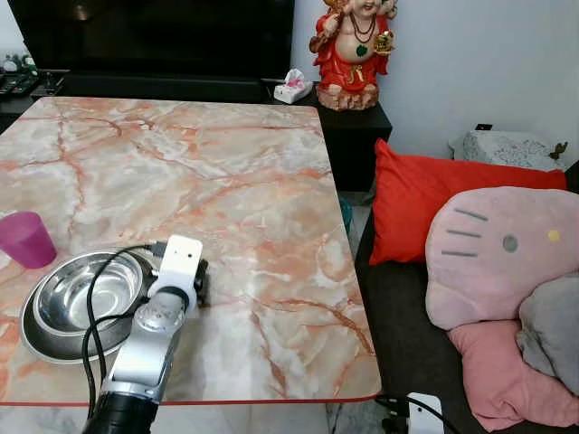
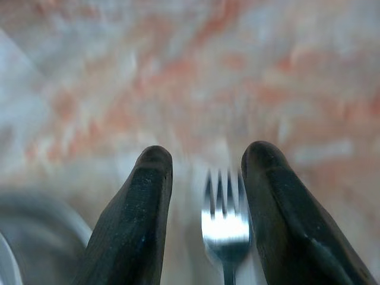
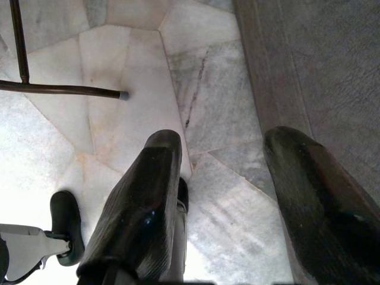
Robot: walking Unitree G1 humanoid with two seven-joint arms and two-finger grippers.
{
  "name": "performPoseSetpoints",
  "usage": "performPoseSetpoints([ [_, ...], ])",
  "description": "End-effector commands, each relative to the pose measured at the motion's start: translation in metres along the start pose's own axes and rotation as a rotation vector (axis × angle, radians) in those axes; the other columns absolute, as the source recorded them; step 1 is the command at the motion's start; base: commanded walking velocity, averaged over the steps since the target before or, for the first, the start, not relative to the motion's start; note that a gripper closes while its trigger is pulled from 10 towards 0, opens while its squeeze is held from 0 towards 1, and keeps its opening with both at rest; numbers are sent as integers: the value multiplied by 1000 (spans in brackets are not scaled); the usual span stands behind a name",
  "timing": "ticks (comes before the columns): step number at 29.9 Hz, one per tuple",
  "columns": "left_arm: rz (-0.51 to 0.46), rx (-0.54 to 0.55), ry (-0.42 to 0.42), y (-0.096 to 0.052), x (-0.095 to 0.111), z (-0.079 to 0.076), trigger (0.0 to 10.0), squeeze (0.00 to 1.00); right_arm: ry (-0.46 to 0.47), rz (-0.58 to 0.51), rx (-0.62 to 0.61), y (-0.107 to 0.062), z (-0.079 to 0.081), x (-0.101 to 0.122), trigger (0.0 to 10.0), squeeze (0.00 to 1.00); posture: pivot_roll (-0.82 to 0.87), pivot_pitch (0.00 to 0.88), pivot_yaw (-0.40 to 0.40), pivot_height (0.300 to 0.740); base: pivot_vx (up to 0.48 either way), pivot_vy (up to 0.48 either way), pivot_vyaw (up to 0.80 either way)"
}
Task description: Setting the table
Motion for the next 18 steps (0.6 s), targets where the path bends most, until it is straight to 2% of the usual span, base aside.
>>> performPoseSetpoints([
  [1,-132,19,-29,-2,27,2,10000,0,-5,2,-1,0,-1,1,10000,0,96,12,-71,740,0,0,0],
  [2,-132,19,-29,-2,27,2,10000,0,-5,2,-1,0,-1,1,10000,0,96,12,-71,740,0,0,0],
  [3,-197,4,-64,-5,37,-2,10000,0,-5,2,-1,0,-1,1,10000,0,96,12,-71,740,0,0,0],
  [10,-328,-59,-47,-17,53,-23,10000,0,-4,2,-2,0,-1,1,10000,0,95,8,-70,740,0,0,0],
  [14,-378,-90,-45,-23,55,-33,10000,0,-4,1,-4,0,-1,1,10000,0,93,1,-67,740,0,0,0],
  [18,-404,-86,-64,-26,56,-35,10000,0,-3,-2,-11,0,-2,1,10000,0,93,0,-66,740,0,0,0],
])
Point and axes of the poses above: a point about 5 cm out from each wrist's last joint towards the gripper, its own y axis pointing out of the wrist towards the gripper, its own x axis along the axis of the wrist's last joint, z = x × y, the point moved 5 cm from there along y, pointing out of the wrist towards the gripper, and after that the axes turned 10 degrees about y, right-handed, at the moved point
